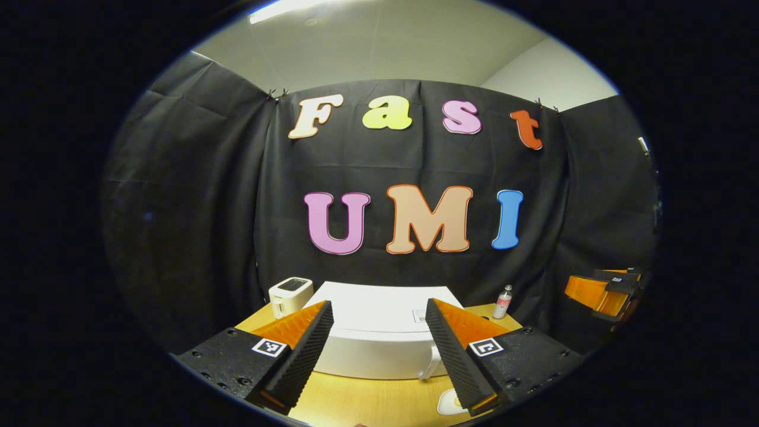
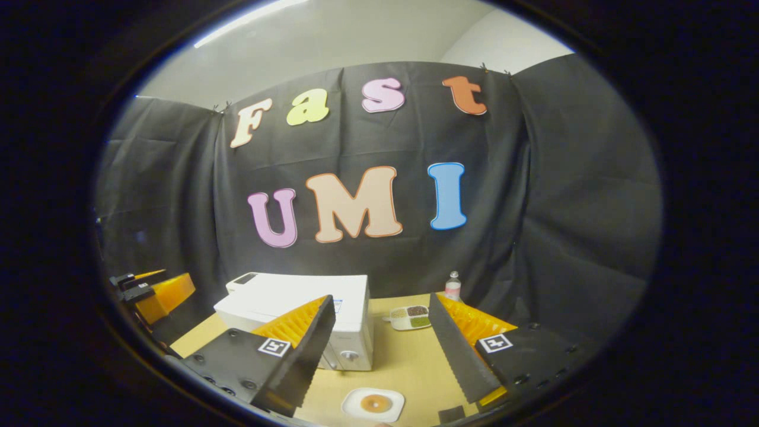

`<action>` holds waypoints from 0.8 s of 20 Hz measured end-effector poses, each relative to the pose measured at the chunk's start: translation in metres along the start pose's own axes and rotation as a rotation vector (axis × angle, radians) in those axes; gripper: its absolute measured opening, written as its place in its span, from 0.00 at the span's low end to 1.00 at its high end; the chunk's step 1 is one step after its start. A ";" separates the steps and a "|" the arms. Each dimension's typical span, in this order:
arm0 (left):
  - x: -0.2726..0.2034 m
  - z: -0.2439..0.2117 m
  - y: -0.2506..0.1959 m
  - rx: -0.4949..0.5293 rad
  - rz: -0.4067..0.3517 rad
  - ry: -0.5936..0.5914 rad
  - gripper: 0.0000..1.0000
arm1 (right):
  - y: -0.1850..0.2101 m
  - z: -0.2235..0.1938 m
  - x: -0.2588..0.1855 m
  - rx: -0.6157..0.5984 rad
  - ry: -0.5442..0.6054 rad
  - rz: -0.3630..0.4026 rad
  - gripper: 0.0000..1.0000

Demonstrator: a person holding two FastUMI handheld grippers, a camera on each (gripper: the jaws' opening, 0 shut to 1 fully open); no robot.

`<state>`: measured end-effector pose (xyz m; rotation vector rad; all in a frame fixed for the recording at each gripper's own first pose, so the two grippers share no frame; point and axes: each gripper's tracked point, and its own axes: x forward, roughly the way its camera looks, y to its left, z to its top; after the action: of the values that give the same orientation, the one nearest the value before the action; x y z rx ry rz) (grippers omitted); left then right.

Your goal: Open the microwave oven with the left hand, put the food in, and close the microwave oven.

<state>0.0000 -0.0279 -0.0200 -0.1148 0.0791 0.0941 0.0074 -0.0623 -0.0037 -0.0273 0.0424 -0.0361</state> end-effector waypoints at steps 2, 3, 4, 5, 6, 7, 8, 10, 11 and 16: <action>0.001 -0.011 0.002 -0.015 0.017 0.036 0.96 | -0.006 -0.005 0.004 0.000 0.010 -0.005 0.99; 0.002 -0.014 0.003 -0.024 0.024 0.048 0.96 | -0.009 -0.005 0.004 -0.002 0.013 -0.010 0.99; 0.003 -0.016 0.004 -0.032 0.034 0.059 0.96 | -0.013 -0.006 0.004 -0.006 0.014 -0.016 0.99; 0.003 -0.020 0.006 -0.038 0.045 0.066 0.96 | -0.016 -0.008 0.005 -0.011 0.016 -0.020 0.99; 0.004 -0.022 0.007 -0.042 0.055 0.073 0.96 | -0.018 -0.010 0.005 -0.016 0.021 -0.024 0.99; 0.005 -0.027 0.008 -0.042 0.062 0.081 0.96 | -0.021 -0.012 0.005 -0.017 0.026 -0.029 0.99; 0.007 -0.032 0.008 -0.037 0.067 0.092 0.96 | -0.024 -0.015 0.005 -0.016 0.031 -0.033 0.99; 0.009 -0.047 0.006 -0.017 0.068 0.120 0.96 | -0.028 -0.018 0.005 -0.007 0.040 -0.038 0.99; 0.011 -0.056 0.005 -0.005 0.066 0.138 0.96 | -0.030 -0.019 0.005 -0.004 0.044 -0.041 0.99; 0.020 -0.102 -0.018 0.018 0.020 0.220 0.96 | -0.043 -0.026 0.002 -0.007 0.055 -0.072 0.99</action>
<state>0.0140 -0.0564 -0.1205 -0.1057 0.3008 0.1004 0.0065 -0.1064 -0.0283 -0.0352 0.0969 -0.1090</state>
